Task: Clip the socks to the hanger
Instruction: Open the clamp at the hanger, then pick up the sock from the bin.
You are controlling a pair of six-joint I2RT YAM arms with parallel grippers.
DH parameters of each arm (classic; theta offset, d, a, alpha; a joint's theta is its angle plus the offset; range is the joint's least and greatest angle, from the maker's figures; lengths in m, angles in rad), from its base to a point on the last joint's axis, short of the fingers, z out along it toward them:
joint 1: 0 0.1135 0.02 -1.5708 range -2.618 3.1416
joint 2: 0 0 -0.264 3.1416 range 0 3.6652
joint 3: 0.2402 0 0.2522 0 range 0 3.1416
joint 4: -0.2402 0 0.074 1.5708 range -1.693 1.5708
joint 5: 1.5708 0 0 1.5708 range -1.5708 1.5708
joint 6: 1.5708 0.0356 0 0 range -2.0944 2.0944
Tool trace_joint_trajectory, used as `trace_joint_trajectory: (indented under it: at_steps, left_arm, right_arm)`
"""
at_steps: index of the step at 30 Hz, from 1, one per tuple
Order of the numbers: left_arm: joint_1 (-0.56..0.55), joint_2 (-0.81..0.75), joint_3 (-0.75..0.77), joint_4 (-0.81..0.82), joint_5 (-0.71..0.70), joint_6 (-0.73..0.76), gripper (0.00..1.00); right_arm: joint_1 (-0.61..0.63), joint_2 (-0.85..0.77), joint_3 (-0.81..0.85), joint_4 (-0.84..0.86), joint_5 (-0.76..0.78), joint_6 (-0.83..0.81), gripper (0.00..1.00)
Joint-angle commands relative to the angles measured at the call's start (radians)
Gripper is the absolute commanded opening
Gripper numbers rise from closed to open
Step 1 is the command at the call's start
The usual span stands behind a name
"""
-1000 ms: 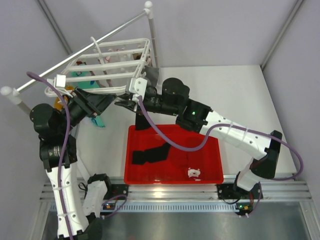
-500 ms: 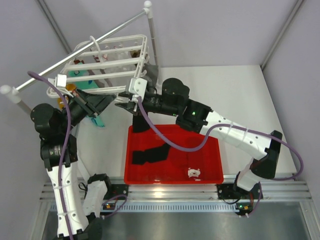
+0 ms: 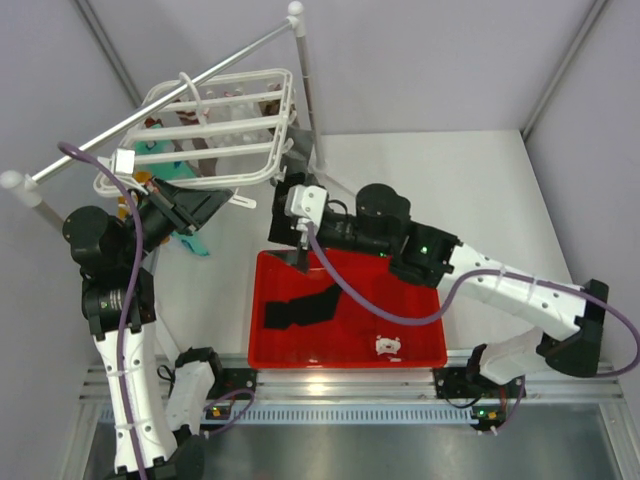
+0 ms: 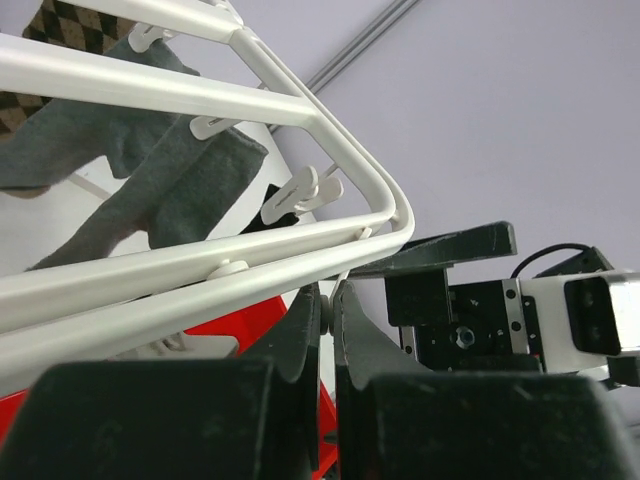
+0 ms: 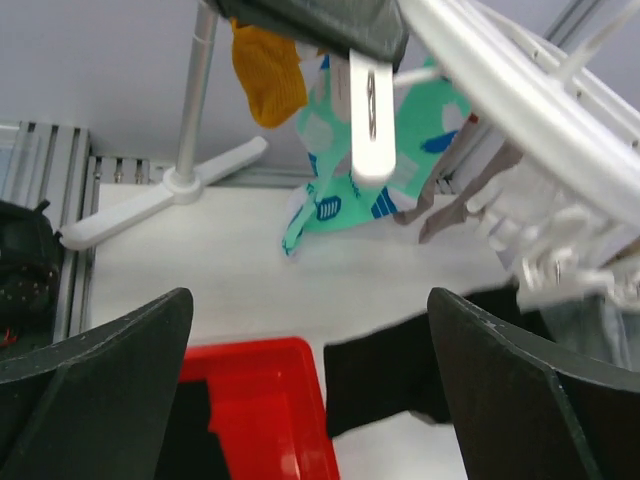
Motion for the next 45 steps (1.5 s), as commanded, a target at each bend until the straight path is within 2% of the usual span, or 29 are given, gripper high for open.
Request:
trace_joint_trajectory:
  at_steps: [1,6,8,10,12,14,15,17,18,20,24,33,42,45]
  left_arm:
    - [0.004,0.002,-0.001,0.041,-0.001,0.013,0.00]
    - [0.004,0.008,-0.003,0.044,-0.003,0.016,0.00]
    - [0.002,0.009,-0.003,0.047,-0.003,0.016,0.00]
    - [0.002,0.011,0.002,0.046,-0.001,0.018,0.00]
    - [0.002,0.008,0.003,0.047,0.000,0.024,0.00]
    - [0.002,0.005,0.002,0.047,-0.004,0.026,0.00]
    - [0.004,0.000,-0.001,0.046,-0.006,0.027,0.00]
    - [0.004,-0.005,-0.004,0.038,-0.010,0.033,0.00]
    - [0.002,-0.003,-0.006,0.037,-0.010,0.033,0.00]
    - [0.004,-0.003,-0.007,0.037,-0.009,0.033,0.00]
    - [0.002,0.000,-0.006,0.035,-0.009,0.035,0.00]
    - [0.002,0.000,-0.035,0.046,-0.010,0.030,0.00]
    - [0.002,0.000,-0.050,0.047,-0.013,0.039,0.00]
    - [0.002,0.003,-0.053,0.047,-0.010,0.044,0.00]
  right_arm:
    - [-0.009,-0.138,-0.116,-0.010,0.059,0.018,1.00]
    - [-0.039,-0.235,-0.300,-0.008,0.047,0.042,1.00]
    - [-0.050,-0.249,-0.354,-0.017,0.001,0.013,1.00]
    - [-0.053,-0.225,-0.377,-0.050,-0.085,-0.021,0.95]
    - [-0.053,-0.187,-0.386,-0.079,-0.154,-0.078,0.84]
    - [-0.050,-0.096,-0.353,-0.117,-0.235,-0.084,0.78]
    - [-0.046,-0.021,-0.336,-0.132,-0.252,-0.084,0.72]
    - [-0.023,0.045,-0.311,-0.125,-0.243,-0.090,0.66]
    - [-0.014,0.095,-0.311,-0.107,-0.236,-0.093,0.60]
    - [0.019,0.145,-0.319,-0.044,-0.201,-0.103,0.56]
    - [0.065,0.295,-0.279,-0.015,-0.133,-0.083,0.53]
    - [0.083,0.502,-0.196,0.073,-0.070,-0.008,0.50]
    - [0.082,0.607,-0.156,0.102,-0.050,0.000,0.49]
    - [0.082,0.622,-0.156,0.094,-0.056,-0.006,0.42]
